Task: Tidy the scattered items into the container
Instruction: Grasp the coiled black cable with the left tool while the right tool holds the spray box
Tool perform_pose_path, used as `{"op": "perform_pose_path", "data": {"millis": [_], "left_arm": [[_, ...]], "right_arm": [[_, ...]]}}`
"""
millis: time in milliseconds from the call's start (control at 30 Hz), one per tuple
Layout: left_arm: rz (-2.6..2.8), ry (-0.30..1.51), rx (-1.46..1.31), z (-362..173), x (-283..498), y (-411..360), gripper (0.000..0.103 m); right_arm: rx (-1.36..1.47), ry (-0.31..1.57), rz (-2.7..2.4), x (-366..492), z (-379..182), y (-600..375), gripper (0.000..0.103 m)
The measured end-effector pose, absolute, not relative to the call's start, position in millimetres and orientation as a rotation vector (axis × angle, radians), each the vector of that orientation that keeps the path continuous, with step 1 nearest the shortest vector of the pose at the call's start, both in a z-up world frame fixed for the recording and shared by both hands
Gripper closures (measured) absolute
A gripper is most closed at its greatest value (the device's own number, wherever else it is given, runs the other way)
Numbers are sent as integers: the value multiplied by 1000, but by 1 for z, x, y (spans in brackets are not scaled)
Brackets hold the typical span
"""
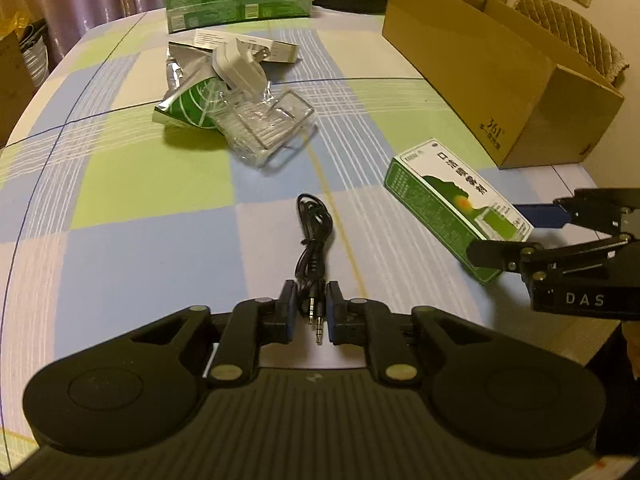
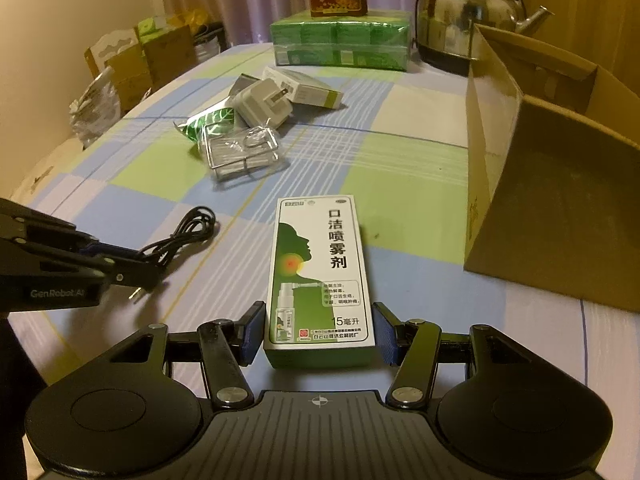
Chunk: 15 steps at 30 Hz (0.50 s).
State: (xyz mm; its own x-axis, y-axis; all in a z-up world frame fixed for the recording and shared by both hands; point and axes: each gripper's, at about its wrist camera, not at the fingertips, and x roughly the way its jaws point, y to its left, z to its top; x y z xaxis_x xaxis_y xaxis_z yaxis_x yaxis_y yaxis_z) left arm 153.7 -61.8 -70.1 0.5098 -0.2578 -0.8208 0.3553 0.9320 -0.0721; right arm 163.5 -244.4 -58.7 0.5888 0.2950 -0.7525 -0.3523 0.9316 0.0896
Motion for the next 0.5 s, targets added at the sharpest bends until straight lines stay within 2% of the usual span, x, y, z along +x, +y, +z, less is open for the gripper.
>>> {"op": "perform_pose_path", "data": {"millis": [333, 400, 500], "left_arm": [[-369, 942, 138, -79, 179, -74, 85], [-372, 945, 145, -79, 179, -74, 91], [-384, 949, 142, -77, 176, -71, 92]], "right_arm": [[-51, 844, 366, 167, -58, -245, 44], [-47, 842, 366, 169, -58, -244, 44], [-48, 846, 373, 174, -60, -242, 44]]}}
